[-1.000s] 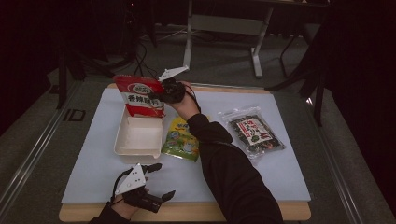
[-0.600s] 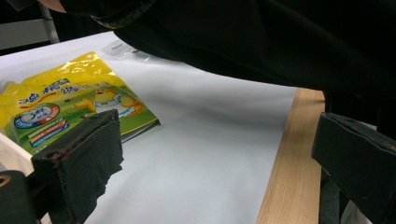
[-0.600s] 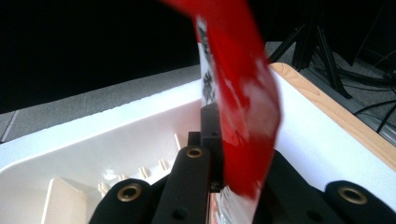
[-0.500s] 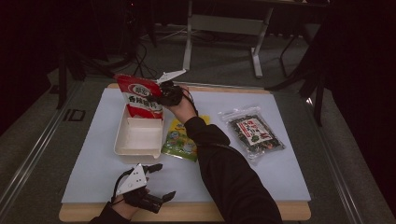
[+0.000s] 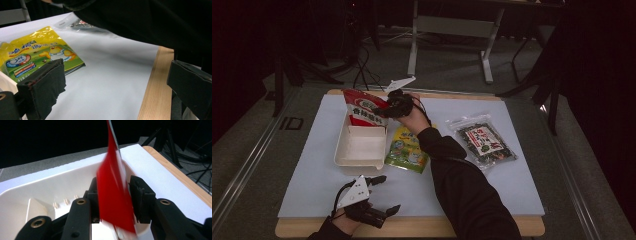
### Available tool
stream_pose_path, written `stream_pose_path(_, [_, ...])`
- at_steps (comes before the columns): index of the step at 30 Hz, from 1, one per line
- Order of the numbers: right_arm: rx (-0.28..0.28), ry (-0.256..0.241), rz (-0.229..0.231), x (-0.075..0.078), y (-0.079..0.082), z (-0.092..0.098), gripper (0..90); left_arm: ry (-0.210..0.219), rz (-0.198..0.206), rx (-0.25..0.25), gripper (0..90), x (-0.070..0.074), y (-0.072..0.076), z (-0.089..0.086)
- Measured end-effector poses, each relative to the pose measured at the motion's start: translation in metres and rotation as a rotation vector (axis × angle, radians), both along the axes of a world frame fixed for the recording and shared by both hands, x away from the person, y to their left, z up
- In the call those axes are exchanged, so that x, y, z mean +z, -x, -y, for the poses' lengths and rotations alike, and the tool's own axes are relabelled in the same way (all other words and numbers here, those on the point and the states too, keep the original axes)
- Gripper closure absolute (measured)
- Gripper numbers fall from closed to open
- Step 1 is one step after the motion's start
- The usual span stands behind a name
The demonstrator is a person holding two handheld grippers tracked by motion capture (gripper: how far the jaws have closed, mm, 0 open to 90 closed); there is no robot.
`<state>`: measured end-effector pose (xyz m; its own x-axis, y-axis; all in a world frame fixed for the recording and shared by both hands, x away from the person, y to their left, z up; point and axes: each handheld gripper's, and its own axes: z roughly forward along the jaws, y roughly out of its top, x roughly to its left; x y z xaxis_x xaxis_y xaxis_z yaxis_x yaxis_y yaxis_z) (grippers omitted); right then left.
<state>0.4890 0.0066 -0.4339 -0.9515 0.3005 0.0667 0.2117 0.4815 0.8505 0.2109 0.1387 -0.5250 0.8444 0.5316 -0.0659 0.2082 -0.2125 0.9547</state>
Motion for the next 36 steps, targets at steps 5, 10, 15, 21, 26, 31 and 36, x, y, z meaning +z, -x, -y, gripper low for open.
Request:
stream_pose_path(5, [-0.020, 0.003, 0.011, 0.003, 0.006, 0.021, 62.3, -0.008, 0.001, -0.001, 2.9, 0.000, 0.000, 0.001])
stream_pose_path(10, [-0.037, 0.012, 0.023, 0.004, 0.014, 0.045, 62.0, -0.006, -0.003, -0.001, 2.9, 0.000, -0.001, 0.002])
stream_pose_path(15, [-0.060, 0.013, 0.034, 0.007, 0.020, 0.069, 62.2, -0.004, -0.002, 0.003, 2.9, 0.000, -0.001, 0.003])
stream_pose_path(21, [-0.089, -0.002, 0.032, 0.008, 0.027, 0.098, 62.0, 0.008, -0.010, 0.005, 2.9, -0.001, -0.002, 0.002])
stream_pose_path(26, [-0.123, 0.001, 0.044, 0.010, 0.032, 0.124, 62.1, 0.015, -0.004, 0.004, 2.9, -0.001, -0.001, 0.001])
stream_pose_path(31, [-0.154, -0.002, 0.055, 0.011, 0.038, 0.153, 62.2, 0.007, -0.002, -0.004, 2.9, -0.002, -0.002, 0.002])
stream_pose_path(36, [-0.209, 0.002, 0.052, 0.008, 0.041, 0.190, 63.3, 0.024, 0.002, -0.031, 2.9, -0.004, -0.001, 0.003])
